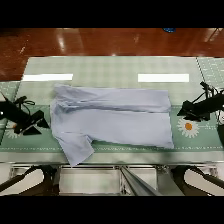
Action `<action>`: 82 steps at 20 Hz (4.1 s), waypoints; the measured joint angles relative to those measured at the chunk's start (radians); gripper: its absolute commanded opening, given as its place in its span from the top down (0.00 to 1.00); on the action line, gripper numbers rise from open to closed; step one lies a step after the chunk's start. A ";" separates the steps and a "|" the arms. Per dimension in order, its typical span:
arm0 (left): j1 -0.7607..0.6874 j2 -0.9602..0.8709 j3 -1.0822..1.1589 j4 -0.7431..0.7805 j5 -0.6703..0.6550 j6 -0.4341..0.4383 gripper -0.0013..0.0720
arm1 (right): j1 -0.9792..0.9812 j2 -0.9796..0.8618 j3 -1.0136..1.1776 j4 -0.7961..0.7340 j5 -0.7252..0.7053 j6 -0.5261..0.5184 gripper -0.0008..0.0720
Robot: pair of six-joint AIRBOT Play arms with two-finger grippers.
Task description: Fold the shirts.
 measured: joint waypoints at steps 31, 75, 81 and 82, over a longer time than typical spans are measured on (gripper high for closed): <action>0.008 0.144 -0.393 -0.375 0.314 0.227 0.96 | -0.147 0.241 -0.414 0.014 0.153 -0.018 0.42; -0.161 -0.493 0.705 -0.459 0.155 0.064 0.87 | -0.016 -0.261 0.201 0.551 -0.071 -0.219 0.87; -0.152 -0.596 0.774 -0.414 0.090 0.050 0.29 | -0.034 -0.315 0.242 0.543 -0.115 -0.202 0.42; -0.133 -0.595 0.795 -0.407 0.082 0.050 0.29 | -0.056 -0.318 0.264 0.529 -0.096 -0.192 0.42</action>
